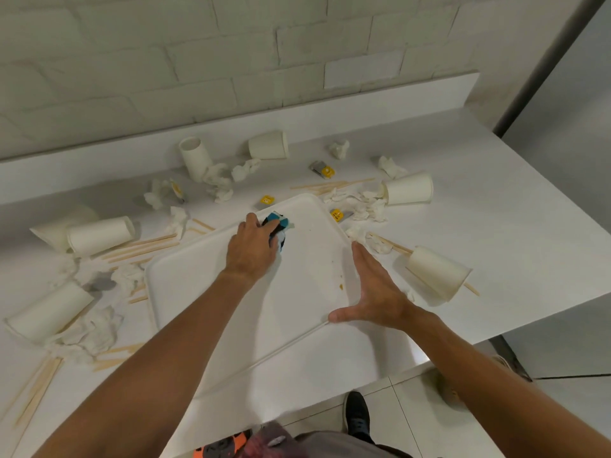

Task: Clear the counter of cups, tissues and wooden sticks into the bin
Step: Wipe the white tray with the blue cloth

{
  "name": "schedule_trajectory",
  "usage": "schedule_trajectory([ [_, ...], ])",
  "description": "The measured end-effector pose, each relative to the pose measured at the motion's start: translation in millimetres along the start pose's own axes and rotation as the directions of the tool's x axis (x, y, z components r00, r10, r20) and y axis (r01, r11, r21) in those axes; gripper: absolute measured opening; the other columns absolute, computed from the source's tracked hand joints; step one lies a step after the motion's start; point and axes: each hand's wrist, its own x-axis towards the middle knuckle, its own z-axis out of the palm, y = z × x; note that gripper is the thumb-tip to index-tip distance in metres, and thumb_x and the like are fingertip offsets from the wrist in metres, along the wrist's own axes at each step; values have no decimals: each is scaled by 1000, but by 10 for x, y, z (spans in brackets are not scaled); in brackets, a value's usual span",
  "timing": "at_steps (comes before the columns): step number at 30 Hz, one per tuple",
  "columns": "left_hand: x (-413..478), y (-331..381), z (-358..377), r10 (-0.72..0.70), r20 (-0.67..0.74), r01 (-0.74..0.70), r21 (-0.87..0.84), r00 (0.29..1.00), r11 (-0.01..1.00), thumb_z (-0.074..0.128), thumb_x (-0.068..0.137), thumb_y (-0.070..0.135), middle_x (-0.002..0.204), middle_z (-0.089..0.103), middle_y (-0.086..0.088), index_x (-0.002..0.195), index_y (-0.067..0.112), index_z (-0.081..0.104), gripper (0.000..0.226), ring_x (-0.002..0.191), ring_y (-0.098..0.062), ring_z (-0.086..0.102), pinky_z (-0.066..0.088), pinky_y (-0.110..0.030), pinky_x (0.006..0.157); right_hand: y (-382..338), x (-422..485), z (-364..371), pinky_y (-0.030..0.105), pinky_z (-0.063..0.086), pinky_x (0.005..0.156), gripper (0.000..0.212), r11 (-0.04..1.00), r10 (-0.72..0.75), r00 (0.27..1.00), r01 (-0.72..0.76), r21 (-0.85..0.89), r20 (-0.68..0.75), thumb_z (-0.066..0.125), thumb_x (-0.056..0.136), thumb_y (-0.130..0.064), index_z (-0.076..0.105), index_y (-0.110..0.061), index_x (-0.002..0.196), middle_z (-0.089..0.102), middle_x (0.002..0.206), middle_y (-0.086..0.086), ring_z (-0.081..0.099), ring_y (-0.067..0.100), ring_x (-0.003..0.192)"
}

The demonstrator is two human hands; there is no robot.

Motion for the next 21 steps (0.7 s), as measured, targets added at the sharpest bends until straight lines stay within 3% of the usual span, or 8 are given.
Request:
schedule_trajectory([
  [6,-143,-10,-71,261,101,-256,-63,960,965,44,98,38,100,40,3,138,36,48,40,90,-18,48,46,-33,74,-35,16,-23,37,3,123,149,998,21,1000,-21,-60,4,76,51,-78,-13,-19,154,-10,164,-4,-7,15,150],
  [9,-67,-39,-120,342,114,-349,44,933,936,44,97,39,100,42,3,139,37,47,41,84,-17,46,39,-32,69,-33,25,-6,38,0,123,149,997,9,1000,-9,-81,-1,73,50,-81,-13,-19,154,-9,164,-3,-7,15,150],
  [12,123,-47,-94,236,79,-245,116,968,963,45,98,38,107,48,-6,138,31,49,41,93,-26,53,46,-38,74,-7,30,18,35,-2,122,149,996,8,1000,-9,-84,-10,71,49,-83,-12,-18,154,-8,164,-2,-8,13,150],
  [16,255,65,-69,111,57,-116,88,992,989,45,99,36,114,47,-12,134,27,53,37,100,-30,52,47,-41,78,6,37,31,29,-6,118,148,996,6,1000,-8,-86,-20,71,50,-83,-12,-19,154,-9,164,-3,-8,10,149],
  [18,210,98,-73,203,90,-206,24,975,978,47,98,34,112,46,-8,137,29,52,39,101,-28,51,48,-41,80,11,37,38,29,-6,117,148,996,1,1000,-3,-92,-22,71,51,-83,-12,-19,155,-9,164,-3,-8,10,149],
  [21,41,84,-118,437,189,-430,-80,879,899,46,98,37,102,40,5,139,38,48,41,94,-18,47,45,-35,77,8,30,33,30,-6,117,147,995,-1,1000,-1,-100,-18,71,52,-82,-12,-18,155,-9,164,-4,-8,11,149],
])
